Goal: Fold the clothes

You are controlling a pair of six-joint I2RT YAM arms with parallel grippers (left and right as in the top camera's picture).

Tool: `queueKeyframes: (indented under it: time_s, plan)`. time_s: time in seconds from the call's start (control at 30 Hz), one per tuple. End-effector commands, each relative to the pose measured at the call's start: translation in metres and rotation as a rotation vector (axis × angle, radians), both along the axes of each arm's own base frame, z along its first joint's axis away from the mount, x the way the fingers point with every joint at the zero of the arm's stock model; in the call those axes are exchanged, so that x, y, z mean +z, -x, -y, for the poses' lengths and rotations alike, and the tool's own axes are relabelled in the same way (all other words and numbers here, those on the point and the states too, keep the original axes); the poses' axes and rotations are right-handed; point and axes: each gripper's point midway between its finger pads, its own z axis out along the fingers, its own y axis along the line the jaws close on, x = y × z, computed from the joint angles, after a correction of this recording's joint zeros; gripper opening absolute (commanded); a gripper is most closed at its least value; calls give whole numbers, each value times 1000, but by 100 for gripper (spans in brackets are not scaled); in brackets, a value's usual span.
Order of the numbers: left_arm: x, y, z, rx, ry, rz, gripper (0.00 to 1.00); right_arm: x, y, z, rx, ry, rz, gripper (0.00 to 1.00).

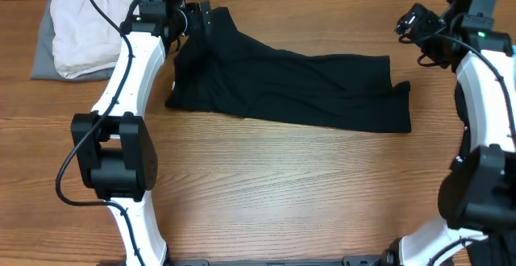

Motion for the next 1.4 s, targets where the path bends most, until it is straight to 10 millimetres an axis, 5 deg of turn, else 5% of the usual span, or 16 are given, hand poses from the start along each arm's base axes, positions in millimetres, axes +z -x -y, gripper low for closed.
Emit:
queueKeyframes:
  time_s: [0.0, 0.37, 0.77, 1.17, 1.37]
  plan:
    - [-25, -10, 19, -84, 37, -6, 93, -38, -10, -5, 36, -27, -57, 100]
    - [-96, -40, 13, -2, 85, -12, 84, -82, -15, -9, 44, -45, -126, 100]
    - [-111, -59, -10, 68, 125, 39, 78, -97, -14, -38, 115, -36, -167, 100]
    - [-121, -60, -9, 43, 158, 36, 79, -99, -13, -37, 108, -23, -176, 100]
    - [-117, -62, -8, 42, 166, 54, 62, -99, -12, -37, 108, -24, -181, 100]
